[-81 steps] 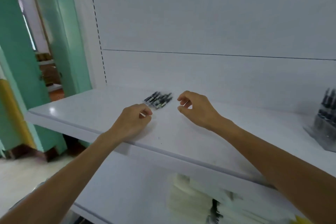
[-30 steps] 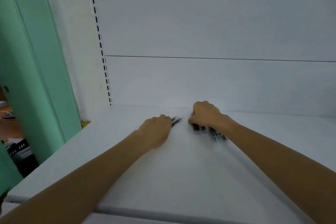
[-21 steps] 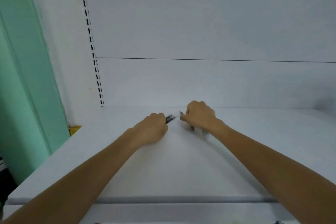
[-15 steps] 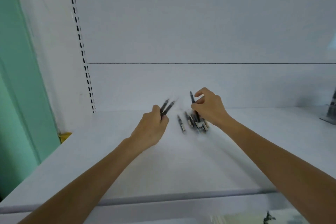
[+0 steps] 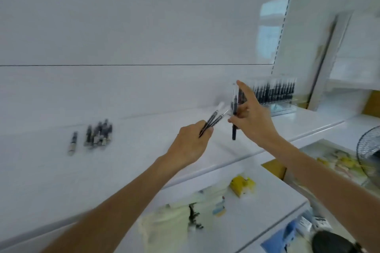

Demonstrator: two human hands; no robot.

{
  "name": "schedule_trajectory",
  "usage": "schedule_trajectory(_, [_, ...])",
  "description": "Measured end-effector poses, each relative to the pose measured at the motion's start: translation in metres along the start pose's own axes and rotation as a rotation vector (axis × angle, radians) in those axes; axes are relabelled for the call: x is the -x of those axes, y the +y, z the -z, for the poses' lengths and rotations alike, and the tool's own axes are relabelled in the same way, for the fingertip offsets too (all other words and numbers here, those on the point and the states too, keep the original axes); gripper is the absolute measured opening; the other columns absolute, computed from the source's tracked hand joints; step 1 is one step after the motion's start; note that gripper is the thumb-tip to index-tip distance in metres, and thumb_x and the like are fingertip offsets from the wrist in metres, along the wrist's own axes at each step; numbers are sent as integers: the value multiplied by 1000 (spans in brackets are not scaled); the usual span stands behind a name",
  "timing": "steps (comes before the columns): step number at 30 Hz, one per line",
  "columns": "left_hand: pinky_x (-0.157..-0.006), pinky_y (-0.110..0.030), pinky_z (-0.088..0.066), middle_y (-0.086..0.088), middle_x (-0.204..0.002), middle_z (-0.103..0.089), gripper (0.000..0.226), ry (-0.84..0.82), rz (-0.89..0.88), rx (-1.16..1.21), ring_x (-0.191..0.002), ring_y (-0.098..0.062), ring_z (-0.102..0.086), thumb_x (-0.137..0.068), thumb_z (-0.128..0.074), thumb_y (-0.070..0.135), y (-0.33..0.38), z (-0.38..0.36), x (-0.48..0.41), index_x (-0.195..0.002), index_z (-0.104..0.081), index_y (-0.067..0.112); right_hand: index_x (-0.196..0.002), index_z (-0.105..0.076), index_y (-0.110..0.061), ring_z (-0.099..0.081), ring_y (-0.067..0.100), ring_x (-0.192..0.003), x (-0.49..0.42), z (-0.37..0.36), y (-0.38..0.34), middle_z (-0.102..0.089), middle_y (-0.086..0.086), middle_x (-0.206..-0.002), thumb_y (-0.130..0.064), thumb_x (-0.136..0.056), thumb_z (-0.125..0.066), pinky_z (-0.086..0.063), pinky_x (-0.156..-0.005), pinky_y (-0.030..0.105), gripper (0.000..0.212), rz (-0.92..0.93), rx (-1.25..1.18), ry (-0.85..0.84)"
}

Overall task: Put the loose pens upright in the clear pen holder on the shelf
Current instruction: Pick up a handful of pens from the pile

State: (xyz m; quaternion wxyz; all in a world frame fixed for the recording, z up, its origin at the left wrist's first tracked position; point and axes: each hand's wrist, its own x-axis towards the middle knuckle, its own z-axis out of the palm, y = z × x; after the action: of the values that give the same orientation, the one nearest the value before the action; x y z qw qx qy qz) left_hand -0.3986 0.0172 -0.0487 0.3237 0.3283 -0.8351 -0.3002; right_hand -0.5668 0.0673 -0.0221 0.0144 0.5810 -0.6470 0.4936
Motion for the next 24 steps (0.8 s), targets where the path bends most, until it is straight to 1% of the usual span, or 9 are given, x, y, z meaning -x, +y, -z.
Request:
schedule_trajectory(3, [-60,-27,-38,-5,-74,-52,32,-40,3,93,-62,-15,-45,-98,-40,28,33,-63,-21,-94,-54,-1,-138,-31,-42,-69,22,-76,11,66,46,-62,4,-74,-1,-80,-68,-58,-72,34,80,-61,23,11])
schedule_trajectory(5, [-54,-23,-35,-3,-72,-51,28,-56,-2,100,-59,-13,-43,-97,-41,27,51,-101,-32,-89,-52,2,-135,-33,-43,-70,21,-74,20,104,74,-62,4,-72,1,-82,-65,-59,-71,41,76,-94,-10,46])
schedule_trajectory(7, [-52,-23,-32,-2,-72,-50,25,-74,-14,119,-57,-11,-41,-97,-42,27,67,-133,-41,-80,-47,9,-134,-33,-41,-71,18,-72,28,136,98,-64,4,-73,0,-83,-65,-59,-72,37,72,-109,-21,105])
schedule_trajectory(9, [-55,-26,-33,-2,-72,-51,25,-94,7,186,-57,-12,-42,-96,-44,27,80,-159,-49,-79,-48,10,-134,-32,-38,-70,17,-73,31,159,120,-67,4,-77,-5,-83,-67,-56,-69,25,69,-126,28,156])
schedule_trajectory(11, [-57,-28,-35,-1,-69,-50,28,-100,37,223,-58,-13,-42,-95,-45,30,89,-179,-55,-86,-53,4,-134,-32,-37,-69,21,-74,29,175,140,-67,7,-79,-6,-83,-68,-57,-71,31,69,-155,0,167])
schedule_trajectory(13, [-56,-27,-35,1,-67,-50,30,-95,43,218,-57,-12,-43,-95,-46,30,94,-193,-63,-91,-55,2,-135,-32,-34,-70,25,-73,26,182,159,-67,11,-81,-1,-83,-66,-59,-73,42,70,-177,-97,161])
schedule_trajectory(17, [-51,-21,-33,5,-61,-51,23,-79,22,224,-51,-7,-43,-95,-46,28,97,-199,-87,-85,-57,10,-137,-31,-34,-71,20,-72,11,174,184,-67,9,-86,3,-85,-62,-59,-68,32,71,-186,-203,217])
schedule_trajectory(20, [-52,-19,-35,8,-63,-54,23,-59,-30,170,-53,-4,-45,-96,-43,30,94,-193,-110,-82,-57,19,-133,-34,-35,-71,21,-72,-12,158,197,-67,7,-84,2,-84,-64,-60,-68,33,69,-166,-232,239])
schedule_trajectory(24, [-60,-20,-38,4,-69,-54,25,-55,-29,69,-60,-7,-47,-98,-41,31,82,-186,-139,-88,-59,16,-131,-33,-30,-70,22,-71,-49,146,204,-64,6,-78,0,-82,-68,-60,-67,36,67,-90,-208,216])
